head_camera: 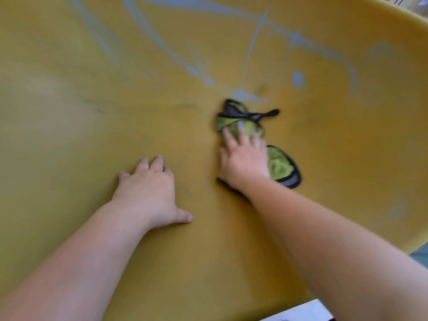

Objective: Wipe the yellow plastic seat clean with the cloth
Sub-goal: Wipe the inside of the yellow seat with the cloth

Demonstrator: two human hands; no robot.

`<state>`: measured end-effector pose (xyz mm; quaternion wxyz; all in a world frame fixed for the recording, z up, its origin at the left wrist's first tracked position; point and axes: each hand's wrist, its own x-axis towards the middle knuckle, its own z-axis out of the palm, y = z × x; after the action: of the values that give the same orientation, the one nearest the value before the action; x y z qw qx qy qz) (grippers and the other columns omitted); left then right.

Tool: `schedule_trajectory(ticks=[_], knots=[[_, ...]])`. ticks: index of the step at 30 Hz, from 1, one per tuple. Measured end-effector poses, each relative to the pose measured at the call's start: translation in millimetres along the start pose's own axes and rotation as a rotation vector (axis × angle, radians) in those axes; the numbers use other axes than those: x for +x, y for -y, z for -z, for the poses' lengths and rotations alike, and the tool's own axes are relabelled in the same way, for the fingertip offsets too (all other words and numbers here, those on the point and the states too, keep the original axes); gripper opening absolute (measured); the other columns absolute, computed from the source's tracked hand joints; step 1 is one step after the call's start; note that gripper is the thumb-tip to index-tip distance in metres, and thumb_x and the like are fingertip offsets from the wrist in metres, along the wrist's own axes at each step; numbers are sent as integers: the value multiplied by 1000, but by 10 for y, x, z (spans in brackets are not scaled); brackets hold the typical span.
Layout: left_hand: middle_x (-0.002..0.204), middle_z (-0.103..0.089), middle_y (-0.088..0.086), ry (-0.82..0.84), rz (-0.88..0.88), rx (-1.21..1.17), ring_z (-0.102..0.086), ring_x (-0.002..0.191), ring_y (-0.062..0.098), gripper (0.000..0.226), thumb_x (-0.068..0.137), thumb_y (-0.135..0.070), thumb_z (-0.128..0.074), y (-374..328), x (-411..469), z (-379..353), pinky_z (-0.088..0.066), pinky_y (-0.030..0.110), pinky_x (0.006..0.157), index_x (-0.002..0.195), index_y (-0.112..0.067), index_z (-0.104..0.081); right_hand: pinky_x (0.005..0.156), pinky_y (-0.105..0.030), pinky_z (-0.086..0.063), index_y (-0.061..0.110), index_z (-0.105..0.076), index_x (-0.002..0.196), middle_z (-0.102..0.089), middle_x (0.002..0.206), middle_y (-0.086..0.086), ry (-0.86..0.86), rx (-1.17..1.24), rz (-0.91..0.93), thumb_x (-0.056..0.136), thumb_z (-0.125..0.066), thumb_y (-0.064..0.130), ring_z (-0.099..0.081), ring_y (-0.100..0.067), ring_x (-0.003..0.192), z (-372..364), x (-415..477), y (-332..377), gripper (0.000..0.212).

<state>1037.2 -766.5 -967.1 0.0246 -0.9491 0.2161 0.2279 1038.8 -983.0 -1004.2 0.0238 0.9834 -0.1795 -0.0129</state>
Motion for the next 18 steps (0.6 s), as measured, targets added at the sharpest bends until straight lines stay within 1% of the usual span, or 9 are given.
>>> schedule_trajectory(ticks=[3,5,6,7,9,12,14,16,18], knots=[[165,-6,2,-24,-3,-6,-10,150,27,122,61,-84,-61,-3,-1,16,-30,56,112,153,-16,-22,124,-48,-9,42,-14,158,-6,170,3,73,45,354,104,-29,50,-5,-31,155,-32,-426,399,57],[164,-10,2,-46,-11,4,-14,148,28,117,59,-85,-62,-10,-5,26,-32,55,111,150,-19,-29,123,-44,-6,47,-16,156,-6,169,8,139,-14,579,105,-30,50,-5,-25,155,19,-627,88,53],[164,-10,3,-46,-16,9,-14,148,28,116,59,-85,-62,-7,-6,30,-31,55,110,149,-19,-30,123,-42,-5,49,-17,155,-7,169,9,156,-88,626,104,-27,51,-7,-24,155,87,-647,-222,53],[164,-8,3,-35,-18,12,-13,148,28,118,59,-84,-63,-5,-9,28,-30,55,111,151,-18,-28,123,-42,-6,50,-19,155,-10,169,8,157,-181,599,101,-25,53,-11,-25,155,185,-593,-610,54],[165,-3,3,-12,-16,15,-9,149,30,122,61,-83,-63,-12,-10,25,-28,58,112,154,-17,-22,122,-51,-7,50,-25,152,-20,167,4,51,-390,358,94,-20,57,-17,-31,153,522,-300,-1464,59],[165,-1,3,2,-21,11,-7,150,32,121,63,-82,-63,-39,-12,5,-26,59,114,155,-16,-19,121,-61,-2,44,-25,155,-16,168,2,-135,-640,-24,97,-9,59,-9,-36,154,1102,147,-2150,61],[165,-2,4,-3,-33,13,-7,150,32,120,64,-81,-63,-69,-29,-1,-25,59,114,155,-16,-19,122,-59,-2,39,-18,158,-5,170,-1,-166,-600,-145,100,-12,56,-1,-37,154,1080,286,-2013,60],[165,-3,4,-14,-38,15,-9,150,31,119,65,-81,-62,-75,-43,-2,-24,58,115,155,-16,-19,122,-56,-6,35,-15,159,-1,170,-3,-152,-420,-227,102,-20,52,1,-37,154,753,276,-1580,60],[165,-7,3,-33,-43,14,-13,149,29,118,64,-81,-63,-64,-47,10,-26,55,115,154,-17,-22,122,-54,-12,35,-15,159,-3,170,-3,-75,-217,-179,102,-25,50,-4,-37,154,367,150,-1000,60]])
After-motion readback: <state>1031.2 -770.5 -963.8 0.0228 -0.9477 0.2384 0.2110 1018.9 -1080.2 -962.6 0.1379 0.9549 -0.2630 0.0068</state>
